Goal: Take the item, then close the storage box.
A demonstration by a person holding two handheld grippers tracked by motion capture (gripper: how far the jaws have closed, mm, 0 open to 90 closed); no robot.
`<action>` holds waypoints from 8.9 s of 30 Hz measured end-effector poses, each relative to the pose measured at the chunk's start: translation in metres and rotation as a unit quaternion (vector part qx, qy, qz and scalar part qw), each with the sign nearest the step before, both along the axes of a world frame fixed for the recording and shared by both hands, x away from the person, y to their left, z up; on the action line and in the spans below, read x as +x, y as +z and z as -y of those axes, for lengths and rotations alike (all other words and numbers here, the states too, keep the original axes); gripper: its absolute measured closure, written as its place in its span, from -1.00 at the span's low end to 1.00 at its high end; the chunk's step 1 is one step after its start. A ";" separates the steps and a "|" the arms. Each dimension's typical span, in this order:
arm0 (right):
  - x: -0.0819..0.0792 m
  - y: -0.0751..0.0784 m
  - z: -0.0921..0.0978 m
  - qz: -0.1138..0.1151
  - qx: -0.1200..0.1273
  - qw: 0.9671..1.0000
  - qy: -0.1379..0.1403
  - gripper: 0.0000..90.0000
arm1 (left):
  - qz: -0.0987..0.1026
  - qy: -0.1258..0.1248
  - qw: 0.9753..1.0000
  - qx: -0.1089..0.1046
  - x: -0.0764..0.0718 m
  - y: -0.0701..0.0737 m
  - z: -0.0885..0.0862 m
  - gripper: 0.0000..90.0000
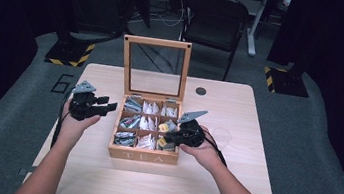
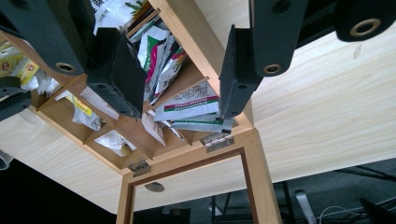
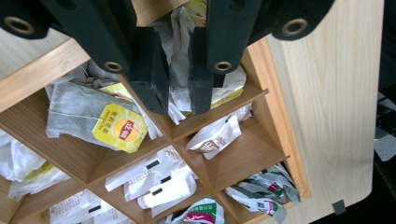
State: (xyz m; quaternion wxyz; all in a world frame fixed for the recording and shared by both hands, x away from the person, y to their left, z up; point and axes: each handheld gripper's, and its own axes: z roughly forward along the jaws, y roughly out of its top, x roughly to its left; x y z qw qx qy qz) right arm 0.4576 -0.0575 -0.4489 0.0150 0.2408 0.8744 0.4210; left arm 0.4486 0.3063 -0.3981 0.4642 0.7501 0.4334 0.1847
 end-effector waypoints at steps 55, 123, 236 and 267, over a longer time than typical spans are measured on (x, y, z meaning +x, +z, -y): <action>0.005 0.055 0.029 0.029 0.064 0.996 -0.063 0.90 | 0.003 0.010 1.000 -0.008 -0.002 0.001 -0.004 0.11; -0.013 0.017 0.165 0.045 0.025 0.971 -0.235 0.90 | 0.000 0.016 1.000 -0.008 -0.001 0.002 -0.007 0.11; 0.105 0.093 0.013 0.049 0.013 0.980 -0.192 0.13 | -0.024 0.015 0.999 -0.023 -0.028 -0.008 -0.014 0.05; 0.137 0.081 0.008 0.072 -0.001 0.971 -0.226 -0.06 | -0.027 0.019 0.999 -0.024 -0.028 -0.010 -0.017 0.05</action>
